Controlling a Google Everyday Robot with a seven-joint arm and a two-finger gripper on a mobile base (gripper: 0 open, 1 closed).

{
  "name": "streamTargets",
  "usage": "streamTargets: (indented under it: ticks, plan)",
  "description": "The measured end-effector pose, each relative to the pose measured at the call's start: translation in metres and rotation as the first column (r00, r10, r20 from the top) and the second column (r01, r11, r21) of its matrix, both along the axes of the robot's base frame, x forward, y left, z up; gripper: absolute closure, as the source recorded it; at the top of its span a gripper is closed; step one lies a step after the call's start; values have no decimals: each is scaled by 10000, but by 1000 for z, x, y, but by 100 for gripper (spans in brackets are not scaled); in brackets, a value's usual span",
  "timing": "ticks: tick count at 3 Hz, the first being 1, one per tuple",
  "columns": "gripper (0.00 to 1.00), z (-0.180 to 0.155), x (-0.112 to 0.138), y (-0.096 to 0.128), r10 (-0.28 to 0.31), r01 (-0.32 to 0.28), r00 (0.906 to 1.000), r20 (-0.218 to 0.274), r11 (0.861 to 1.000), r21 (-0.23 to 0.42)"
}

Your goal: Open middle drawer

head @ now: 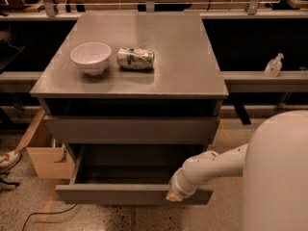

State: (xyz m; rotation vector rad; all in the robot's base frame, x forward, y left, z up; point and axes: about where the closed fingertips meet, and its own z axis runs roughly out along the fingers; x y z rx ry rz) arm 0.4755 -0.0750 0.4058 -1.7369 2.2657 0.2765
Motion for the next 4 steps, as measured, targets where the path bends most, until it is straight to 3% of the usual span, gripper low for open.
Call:
streamTargets:
  ticks: [1, 2, 3, 4]
  plan:
    - [87, 13, -30, -8, -259, 251, 9986, -461, 9995, -182]
    - [100, 12, -30, -8, -260, 252, 9986, -463, 9995, -183]
    - [100, 20, -53, -14, -643, 627, 9952, -732, 9977, -242]
    - [93, 19, -53, -14, -645, 629, 9952, -732, 9977, -241]
